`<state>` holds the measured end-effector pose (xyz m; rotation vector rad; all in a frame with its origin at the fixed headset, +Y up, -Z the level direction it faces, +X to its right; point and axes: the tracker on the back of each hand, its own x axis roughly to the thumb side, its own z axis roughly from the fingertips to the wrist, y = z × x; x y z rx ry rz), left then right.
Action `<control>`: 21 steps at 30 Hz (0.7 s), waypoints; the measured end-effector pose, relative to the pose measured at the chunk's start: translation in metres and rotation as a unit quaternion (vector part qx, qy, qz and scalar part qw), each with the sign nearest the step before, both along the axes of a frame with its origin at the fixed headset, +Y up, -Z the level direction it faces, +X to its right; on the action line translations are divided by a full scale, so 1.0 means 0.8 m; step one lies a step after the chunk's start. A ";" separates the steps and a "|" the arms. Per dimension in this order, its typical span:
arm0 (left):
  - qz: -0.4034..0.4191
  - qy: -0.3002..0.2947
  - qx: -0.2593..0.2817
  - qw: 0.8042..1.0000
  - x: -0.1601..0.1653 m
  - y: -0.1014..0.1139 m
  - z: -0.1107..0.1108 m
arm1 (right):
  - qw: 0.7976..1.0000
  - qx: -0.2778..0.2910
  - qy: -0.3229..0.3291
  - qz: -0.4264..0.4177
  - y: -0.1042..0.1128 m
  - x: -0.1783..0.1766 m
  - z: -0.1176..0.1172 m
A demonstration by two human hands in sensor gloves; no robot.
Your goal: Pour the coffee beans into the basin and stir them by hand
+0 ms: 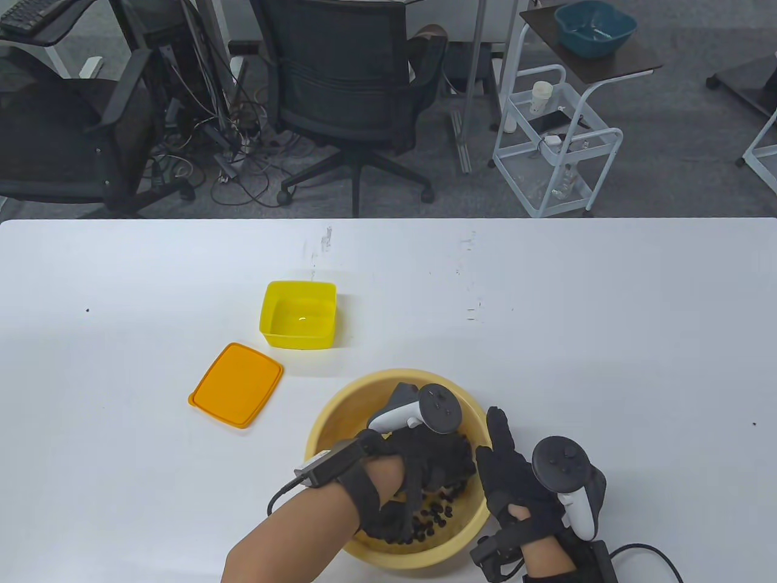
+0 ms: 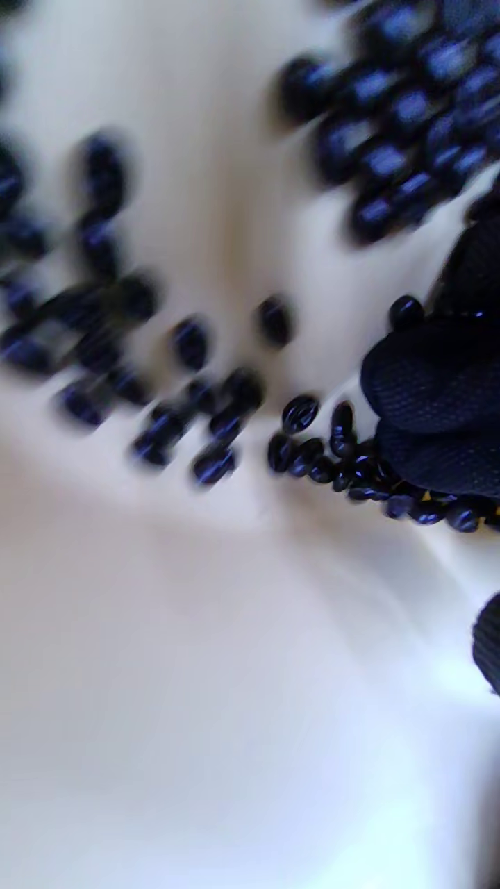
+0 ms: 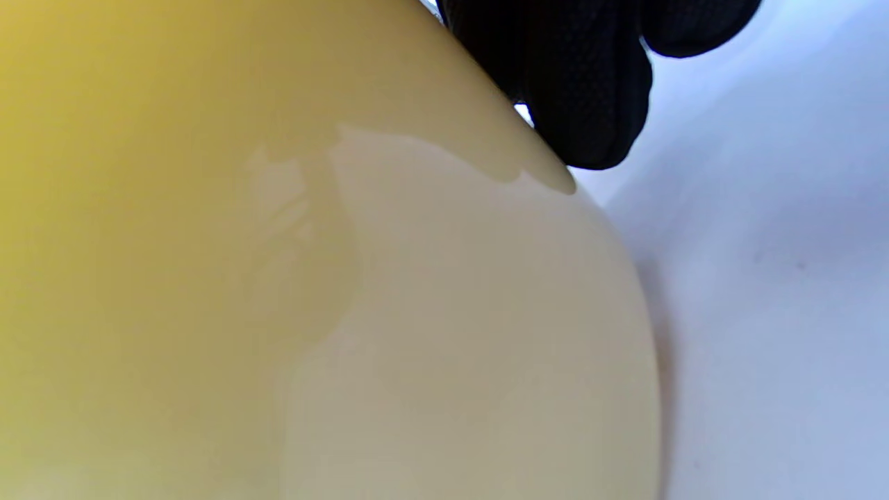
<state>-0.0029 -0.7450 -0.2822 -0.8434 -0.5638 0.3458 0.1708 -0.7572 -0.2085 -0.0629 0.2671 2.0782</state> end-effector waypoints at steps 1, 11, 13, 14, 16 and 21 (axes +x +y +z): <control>-0.017 -0.006 0.036 0.999 -0.002 0.003 -0.002 | 1.000 0.000 0.000 -0.001 0.000 0.000 0.000; -0.320 -0.092 0.196 0.922 -0.011 0.008 0.000 | 1.000 -0.003 0.001 -0.003 0.000 0.000 0.000; -0.359 -0.105 0.173 0.911 -0.010 0.006 0.002 | 1.000 -0.003 0.001 -0.003 0.000 0.000 0.000; -0.383 -0.110 0.159 0.903 -0.009 0.004 0.003 | 1.000 -0.003 0.001 -0.003 0.000 0.000 0.000; -0.412 -0.122 0.133 0.893 -0.006 0.000 0.007 | 1.000 -0.004 0.001 -0.003 0.000 0.000 0.000; -0.450 -0.169 0.047 0.875 0.002 -0.020 0.023 | 1.000 -0.003 0.003 0.000 0.000 0.000 0.000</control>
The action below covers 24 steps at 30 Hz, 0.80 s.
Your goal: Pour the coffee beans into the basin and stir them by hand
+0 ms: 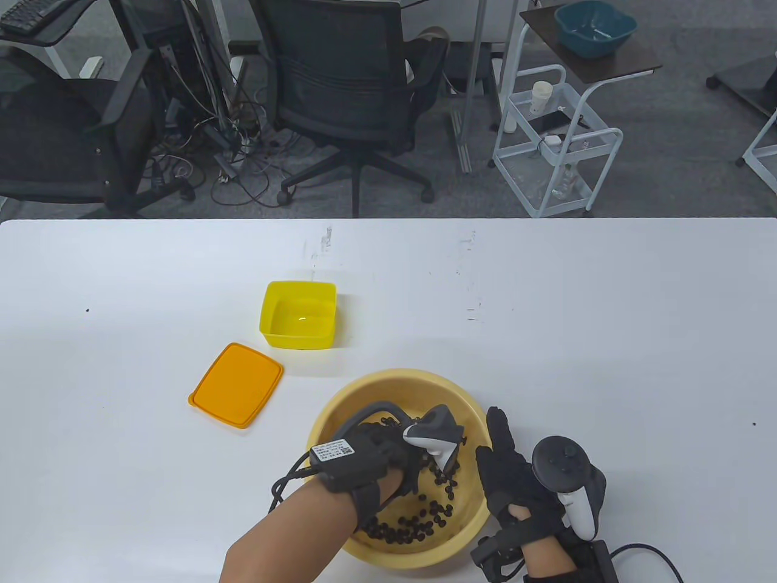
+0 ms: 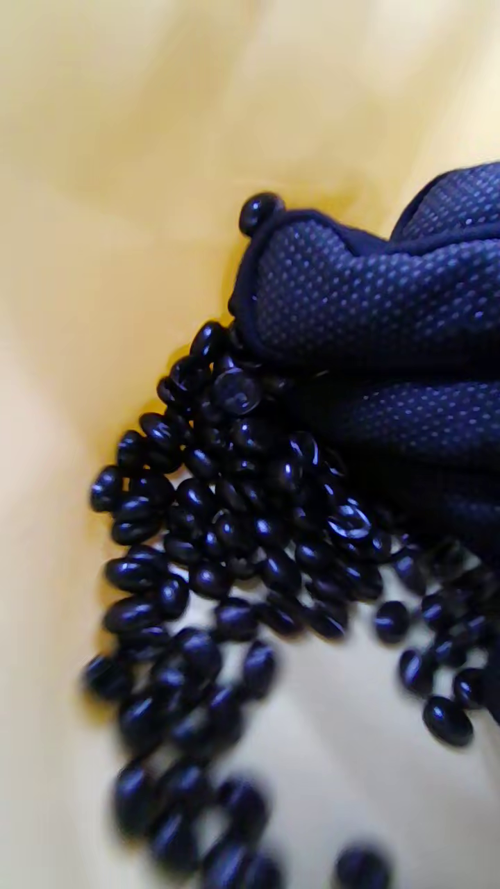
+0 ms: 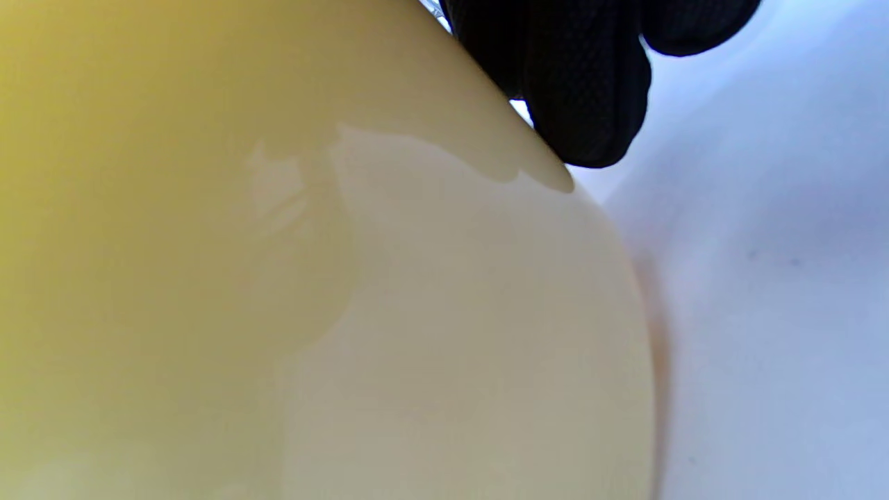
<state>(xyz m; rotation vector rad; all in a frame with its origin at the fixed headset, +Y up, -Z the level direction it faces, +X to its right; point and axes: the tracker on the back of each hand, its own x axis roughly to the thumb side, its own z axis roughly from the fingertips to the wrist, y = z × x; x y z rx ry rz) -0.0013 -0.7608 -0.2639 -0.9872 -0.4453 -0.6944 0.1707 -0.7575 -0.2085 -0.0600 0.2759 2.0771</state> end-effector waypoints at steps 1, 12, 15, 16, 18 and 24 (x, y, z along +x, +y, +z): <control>0.008 0.010 -0.020 1.000 0.001 -0.003 0.001 | 1.000 0.000 0.000 0.000 0.000 0.000 0.000; 0.378 0.207 -0.254 0.866 0.011 -0.009 -0.011 | 1.000 0.000 0.004 0.003 0.000 0.001 0.000; 0.447 0.232 -0.182 0.845 0.006 -0.001 -0.023 | 1.000 0.000 0.005 0.003 0.000 0.000 0.000; 0.459 0.232 -0.148 0.844 0.003 0.004 -0.028 | 1.000 0.000 0.005 0.002 0.000 0.000 0.000; 0.458 0.202 -0.070 0.863 -0.003 0.013 -0.033 | 1.000 -0.001 0.004 0.001 0.000 0.000 0.000; 0.359 0.081 0.099 0.925 -0.009 0.029 -0.032 | 1.000 -0.001 0.005 0.001 0.000 0.000 0.000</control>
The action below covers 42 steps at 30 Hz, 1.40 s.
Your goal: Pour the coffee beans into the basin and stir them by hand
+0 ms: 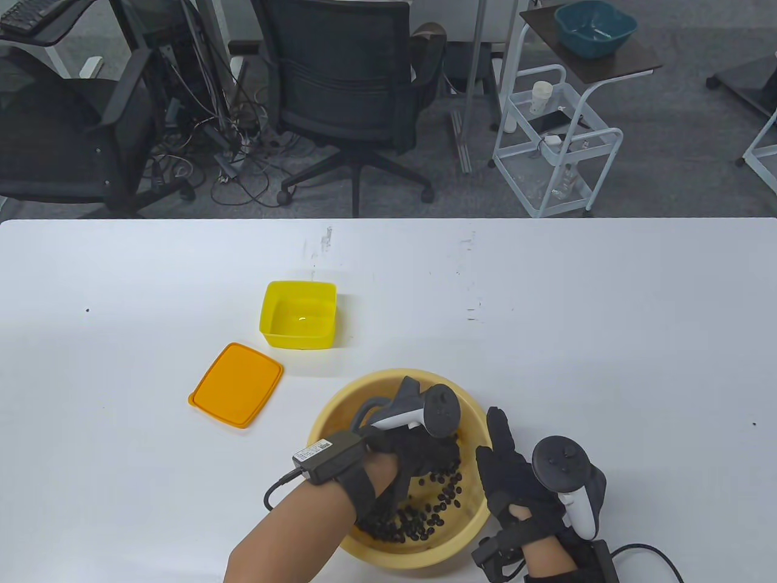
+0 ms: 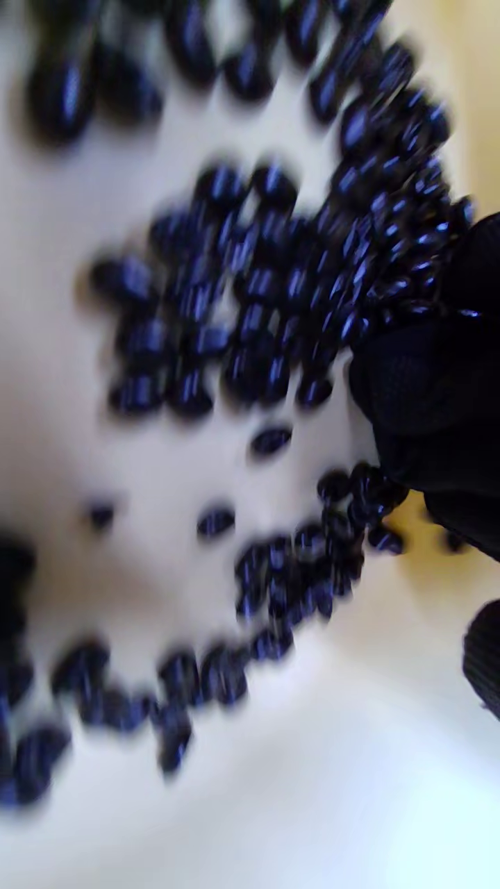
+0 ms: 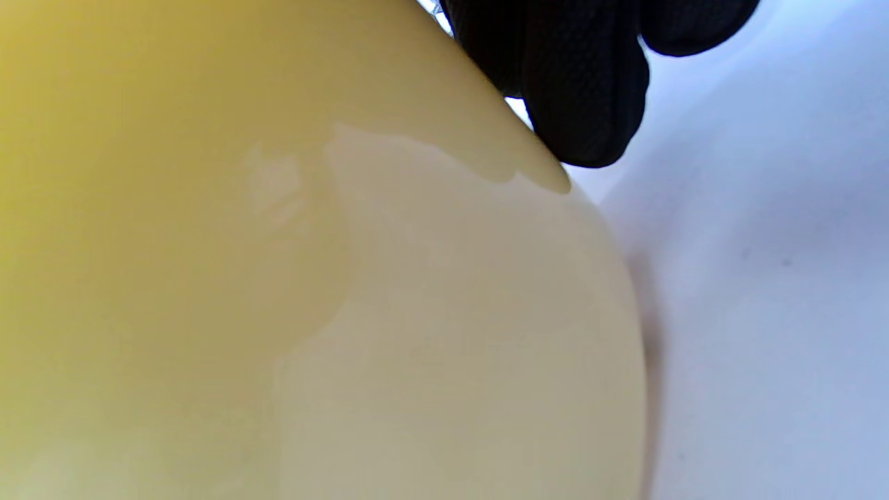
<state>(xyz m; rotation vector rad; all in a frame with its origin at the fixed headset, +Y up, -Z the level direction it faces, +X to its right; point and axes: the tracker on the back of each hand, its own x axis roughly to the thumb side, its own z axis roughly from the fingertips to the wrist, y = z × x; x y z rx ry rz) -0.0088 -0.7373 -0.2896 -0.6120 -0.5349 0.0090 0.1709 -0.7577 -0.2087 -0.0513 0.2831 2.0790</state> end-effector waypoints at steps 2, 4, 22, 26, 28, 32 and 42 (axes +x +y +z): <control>-0.088 0.003 0.030 0.996 -0.002 0.000 0.001 | 1.000 0.000 0.000 0.000 0.000 0.000 0.000; -0.168 -0.010 0.042 0.985 -0.004 -0.001 0.001 | 1.000 0.000 0.000 0.000 0.000 0.000 0.000; -0.240 -0.069 -0.258 0.933 0.001 -0.035 0.028 | 1.000 -0.002 0.001 0.001 0.000 0.000 0.000; -0.065 -0.046 -0.342 0.936 0.008 -0.038 0.030 | 1.000 -0.003 0.001 0.001 0.000 0.000 0.000; 0.026 -0.028 -0.365 0.930 0.011 -0.038 0.028 | 1.000 -0.003 0.001 0.001 0.000 0.000 0.000; 0.147 0.015 -0.312 0.938 0.010 -0.029 0.016 | 1.000 -0.003 0.001 0.001 0.000 0.000 0.000; 0.001 -0.039 0.016 0.999 0.008 -0.001 0.001 | 1.000 -0.003 0.002 -0.001 -0.001 0.000 0.000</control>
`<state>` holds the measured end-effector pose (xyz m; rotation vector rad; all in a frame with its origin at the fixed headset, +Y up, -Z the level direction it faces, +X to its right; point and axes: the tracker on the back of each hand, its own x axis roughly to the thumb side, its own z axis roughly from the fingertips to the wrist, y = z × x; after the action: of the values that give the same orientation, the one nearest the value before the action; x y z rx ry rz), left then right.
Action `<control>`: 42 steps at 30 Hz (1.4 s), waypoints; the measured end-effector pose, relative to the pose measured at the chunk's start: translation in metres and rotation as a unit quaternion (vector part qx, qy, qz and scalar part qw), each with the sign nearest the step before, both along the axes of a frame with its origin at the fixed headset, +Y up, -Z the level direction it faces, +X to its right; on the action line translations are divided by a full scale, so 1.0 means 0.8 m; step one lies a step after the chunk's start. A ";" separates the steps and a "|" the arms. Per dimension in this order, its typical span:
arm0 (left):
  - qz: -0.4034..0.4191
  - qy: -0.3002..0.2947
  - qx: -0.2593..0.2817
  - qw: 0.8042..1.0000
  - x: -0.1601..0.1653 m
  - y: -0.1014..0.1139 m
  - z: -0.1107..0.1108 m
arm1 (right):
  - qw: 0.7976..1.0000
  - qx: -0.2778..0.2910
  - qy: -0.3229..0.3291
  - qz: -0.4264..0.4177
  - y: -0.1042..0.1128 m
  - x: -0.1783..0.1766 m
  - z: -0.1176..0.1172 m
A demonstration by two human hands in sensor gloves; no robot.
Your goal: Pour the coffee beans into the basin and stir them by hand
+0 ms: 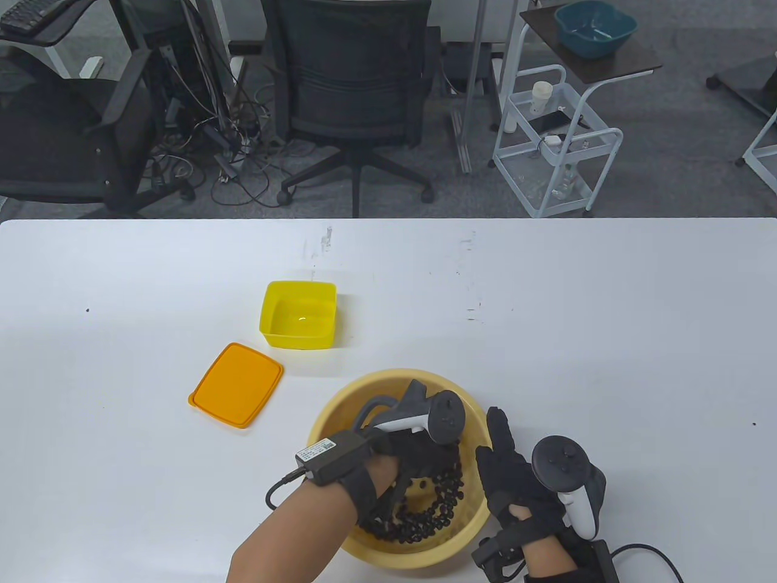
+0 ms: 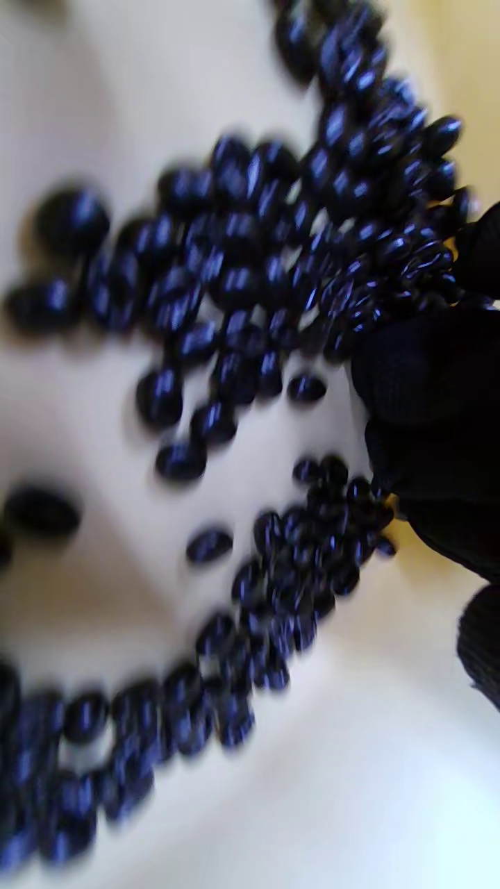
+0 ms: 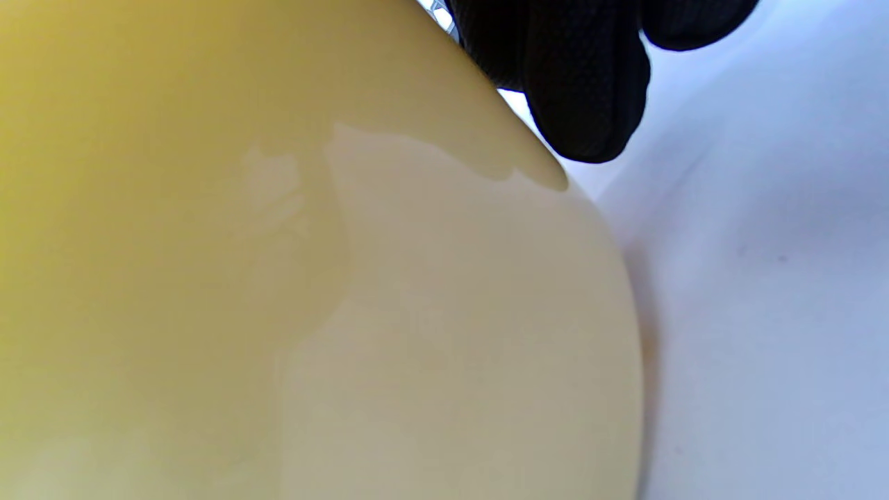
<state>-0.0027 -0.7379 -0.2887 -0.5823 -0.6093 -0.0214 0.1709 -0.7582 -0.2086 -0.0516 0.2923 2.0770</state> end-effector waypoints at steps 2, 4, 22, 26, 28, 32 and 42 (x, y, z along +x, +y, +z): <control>-0.052 0.000 0.018 0.999 -0.002 0.001 -0.003 | 1.000 0.000 0.000 -0.001 0.000 0.000 0.000; -0.104 -0.012 0.037 0.994 -0.005 0.002 -0.006 | 1.000 0.000 0.000 -0.001 0.000 0.000 0.000; -0.098 -0.033 -0.328 0.939 0.001 -0.037 0.034 | 1.000 -0.001 0.000 0.000 0.000 0.001 0.000; 0.010 -0.034 -0.360 0.932 0.015 -0.036 0.037 | 1.000 -0.001 0.000 0.000 0.000 0.001 0.000; 0.060 -0.014 -0.345 0.937 0.017 -0.032 0.031 | 1.000 -0.002 0.000 0.000 0.000 0.001 0.000; 0.139 0.042 -0.275 0.950 0.012 -0.022 0.016 | 1.000 -0.002 0.000 -0.001 0.000 0.001 0.000; -0.019 0.025 0.006 0.999 -0.011 -0.001 -0.001 | 1.000 -0.002 0.000 -0.001 0.000 0.001 0.000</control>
<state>-0.0111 -0.7391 -0.2894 -0.5811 -0.5484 -0.0452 0.1715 -0.7583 -0.2086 -0.0543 0.2972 2.0746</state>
